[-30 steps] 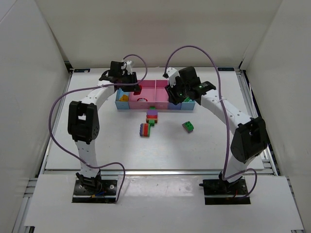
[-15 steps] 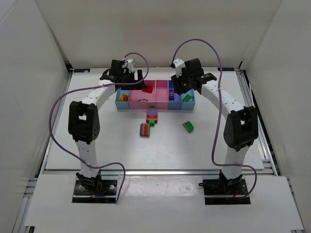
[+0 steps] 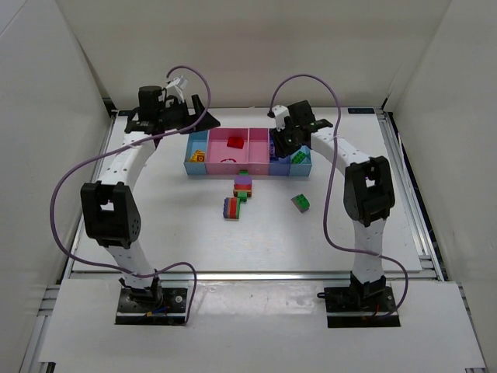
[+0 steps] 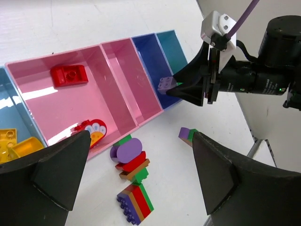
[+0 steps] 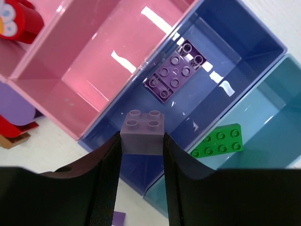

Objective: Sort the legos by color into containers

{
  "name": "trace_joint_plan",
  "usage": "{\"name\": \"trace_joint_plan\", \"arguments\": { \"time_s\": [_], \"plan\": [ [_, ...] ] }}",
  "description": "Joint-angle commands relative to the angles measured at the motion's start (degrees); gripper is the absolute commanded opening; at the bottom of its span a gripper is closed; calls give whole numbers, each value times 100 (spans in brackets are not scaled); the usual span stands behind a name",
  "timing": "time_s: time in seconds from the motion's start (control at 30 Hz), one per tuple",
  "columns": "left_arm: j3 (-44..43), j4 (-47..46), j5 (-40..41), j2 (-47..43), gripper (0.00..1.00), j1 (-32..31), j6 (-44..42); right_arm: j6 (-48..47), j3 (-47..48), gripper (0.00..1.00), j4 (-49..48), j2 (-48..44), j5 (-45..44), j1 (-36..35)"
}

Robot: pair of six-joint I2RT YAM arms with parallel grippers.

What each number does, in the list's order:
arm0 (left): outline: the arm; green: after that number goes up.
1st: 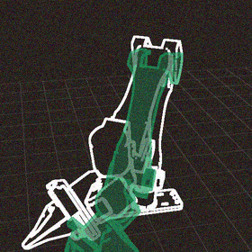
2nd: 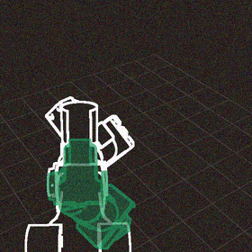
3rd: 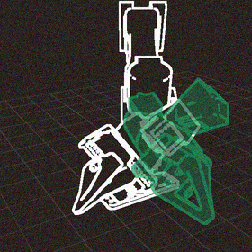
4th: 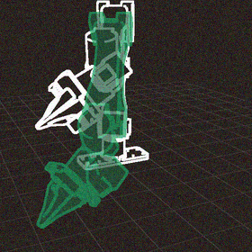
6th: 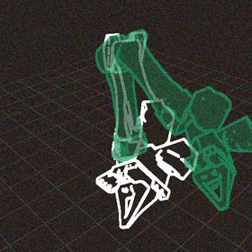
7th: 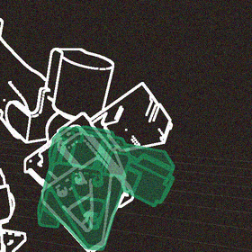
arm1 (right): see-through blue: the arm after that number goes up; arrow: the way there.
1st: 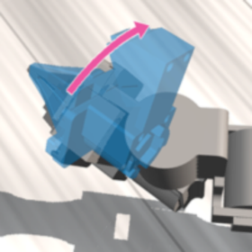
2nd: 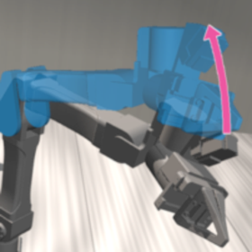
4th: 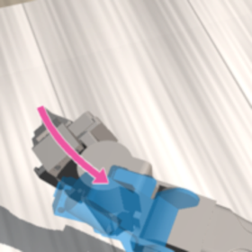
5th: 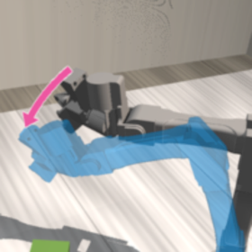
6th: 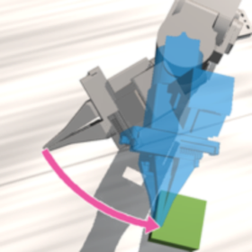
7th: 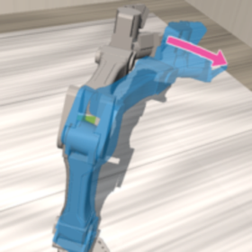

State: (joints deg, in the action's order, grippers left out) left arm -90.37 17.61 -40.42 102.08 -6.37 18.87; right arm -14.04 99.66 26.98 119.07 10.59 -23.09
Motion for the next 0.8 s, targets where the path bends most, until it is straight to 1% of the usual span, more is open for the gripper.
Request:
{"name": "trace_joint_plan", "arguments": {
  "time_s": [0.0,0.03,0.07,0.1,0.17,0.27,0.37,0.5,0.53,0.57,0.63,0.67,0.77],
  "plan": [
    [256,-275,-607,-268,99,145,301,-151,309,18,-132,64,-13,42],
    [291,-275,-624,-268,99,197,319,-177,317,20,-123,82,-13,42],
    [292,-206,-607,-250,99,224,345,-204,326,39,-123,90,-39,42],
    [274,-127,-590,-233,99,224,345,-230,326,50,-123,91,-57,33],
    [265,15,-642,-302,99,259,135,-300,300,62,-132,21,-92,42],
    [353,-12,-590,-390,100,259,38,-467,12,71,-132,-287,-101,-2],
    [537,-116,-624,-504,100,259,37,-538,-392,72,-193,-840,-75,-64],
    [784,-135,-625,-707,99,259,-59,-591,-1026,68,-1,-1692,39,-82],
    [819,-30,-590,-768,99,259,-120,-634,-1210,67,131,-2120,92,-73],
    [862,6,-572,-873,99,250,-164,-687,-1612,65,210,-2351,127,-73],
    [976,41,-467,-979,99,259,-261,-731,-2097,63,351,-2834,224,-90],
    [1012,59,-432,-1041,99,250,-287,-766,-2491,62,447,-3289,242,-90],
    [1109,67,-361,-1103,99,259,-297,-758,-3151,62,860,-3801,312,-160]
  ]
}}
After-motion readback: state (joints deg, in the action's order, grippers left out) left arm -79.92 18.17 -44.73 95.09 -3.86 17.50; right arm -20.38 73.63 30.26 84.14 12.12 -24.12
